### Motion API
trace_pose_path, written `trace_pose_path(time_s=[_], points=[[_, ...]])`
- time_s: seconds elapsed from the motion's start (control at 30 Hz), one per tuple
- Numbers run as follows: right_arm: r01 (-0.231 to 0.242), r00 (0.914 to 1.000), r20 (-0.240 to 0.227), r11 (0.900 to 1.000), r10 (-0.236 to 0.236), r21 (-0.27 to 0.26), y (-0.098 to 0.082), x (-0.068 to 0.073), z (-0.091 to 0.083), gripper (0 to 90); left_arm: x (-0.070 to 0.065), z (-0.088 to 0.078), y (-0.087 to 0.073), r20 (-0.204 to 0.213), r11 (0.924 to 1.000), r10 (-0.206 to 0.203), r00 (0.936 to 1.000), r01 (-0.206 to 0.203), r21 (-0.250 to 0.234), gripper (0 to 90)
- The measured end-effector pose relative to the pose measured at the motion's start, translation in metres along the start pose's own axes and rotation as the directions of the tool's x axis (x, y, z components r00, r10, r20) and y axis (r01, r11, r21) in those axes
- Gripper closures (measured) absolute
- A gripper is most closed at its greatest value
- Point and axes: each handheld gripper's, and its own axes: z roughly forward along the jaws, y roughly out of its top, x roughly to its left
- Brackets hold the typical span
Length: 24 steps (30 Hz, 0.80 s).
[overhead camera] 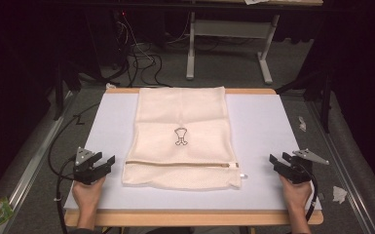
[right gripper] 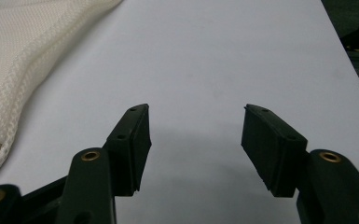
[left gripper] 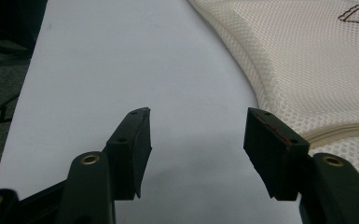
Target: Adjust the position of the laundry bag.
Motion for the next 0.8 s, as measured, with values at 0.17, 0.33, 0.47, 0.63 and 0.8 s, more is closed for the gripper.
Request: trace_pose_path(time_s=[0.17, 0.33, 0.47, 0.63, 0.8], points=[[0.002, 1.0, 0.0, 1.0, -0.002, -0.001, -0.0001, -0.0001, 0.0, 43.1, 0.0014, 0.0006, 0.0003, 0.014, 0.9999, -0.008, 0.9999, 0.008, 0.008, 41.1], [0.01, 0.9998, 0.014, 1.0, -0.01, 0.006, 0.0001, 0.0025, 0.0005, 43.8, 0.0014, -0.0001, 0.0001, 0.011, 1.0, -0.009, 0.9999, 0.009, 0.0, 41.3], [0.019, 0.9997, 0.016, 1.0, -0.02, 0.016, 0.0005, 0.003, 0.0014, 43.1, 0.0018, 0.0002, 0.0004, 0.019, 0.9999, -0.01, 0.9998, 0.009, 0.005, 40.6], [0.015, 0.9998, 0.016, 1.0, -0.015, 0.026, 0.0008, 0.0033, 0.002, 42.7, 0.0013, 0.0005, 0.0005, 0.021, 1.0, -0.003, 0.9998, 0.003, 0.008, 40.4], [0.022, 0.9996, 0.015, 0.999, -0.022, 0.027, 0.001, 0.0033, 0.0023, 42.7, 0.0026, 0.0004, 0.0007, 0.03, 0.9999, -0.013, 0.9995, 0.013, 0.008, 40.7]])
